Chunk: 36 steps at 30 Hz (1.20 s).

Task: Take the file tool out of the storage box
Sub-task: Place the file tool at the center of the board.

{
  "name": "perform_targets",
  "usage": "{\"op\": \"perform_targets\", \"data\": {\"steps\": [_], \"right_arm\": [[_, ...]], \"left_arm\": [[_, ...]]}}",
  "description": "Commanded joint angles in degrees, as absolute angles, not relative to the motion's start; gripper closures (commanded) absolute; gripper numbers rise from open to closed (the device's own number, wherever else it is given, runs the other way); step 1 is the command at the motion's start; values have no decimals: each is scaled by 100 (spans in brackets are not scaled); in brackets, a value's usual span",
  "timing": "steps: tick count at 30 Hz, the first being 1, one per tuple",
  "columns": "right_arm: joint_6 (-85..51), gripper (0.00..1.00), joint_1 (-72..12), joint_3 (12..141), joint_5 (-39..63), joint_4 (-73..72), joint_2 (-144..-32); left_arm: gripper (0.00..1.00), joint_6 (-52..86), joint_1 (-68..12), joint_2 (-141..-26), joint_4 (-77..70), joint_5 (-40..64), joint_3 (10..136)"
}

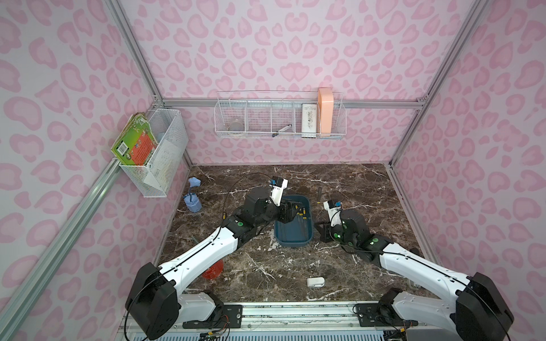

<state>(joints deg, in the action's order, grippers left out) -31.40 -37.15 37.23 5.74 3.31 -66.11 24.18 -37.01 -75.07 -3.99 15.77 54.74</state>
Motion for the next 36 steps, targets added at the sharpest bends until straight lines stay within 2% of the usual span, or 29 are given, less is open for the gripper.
{"op": "perform_targets", "data": {"steps": [1,4,12,21,26,36], "right_arm": [[-2837,100,-3292,3949,304,1997,-6744],[-2508,100,-2877,4117,817,2279,-7129],[-1984,100,-2683,4837,1441,3021,-8479],[-2053,100,-2760,5404,1754,3043,-9235],[-2052,100,-2680,5580,2268,3103,-9580],[-2127,100,-2710,6081,1688,3896,-10037]], "left_arm": [[42,2276,-3691,-7620,165,1695,5622],[43,2198,-3691,-7762,433,1683,5788],[43,2181,-3691,-7955,874,1608,5938],[43,2136,-3691,-8050,1104,1881,6073],[44,2126,-3700,-8147,1379,2146,6222],[44,2022,-3709,-8152,1709,2166,6320]]}}
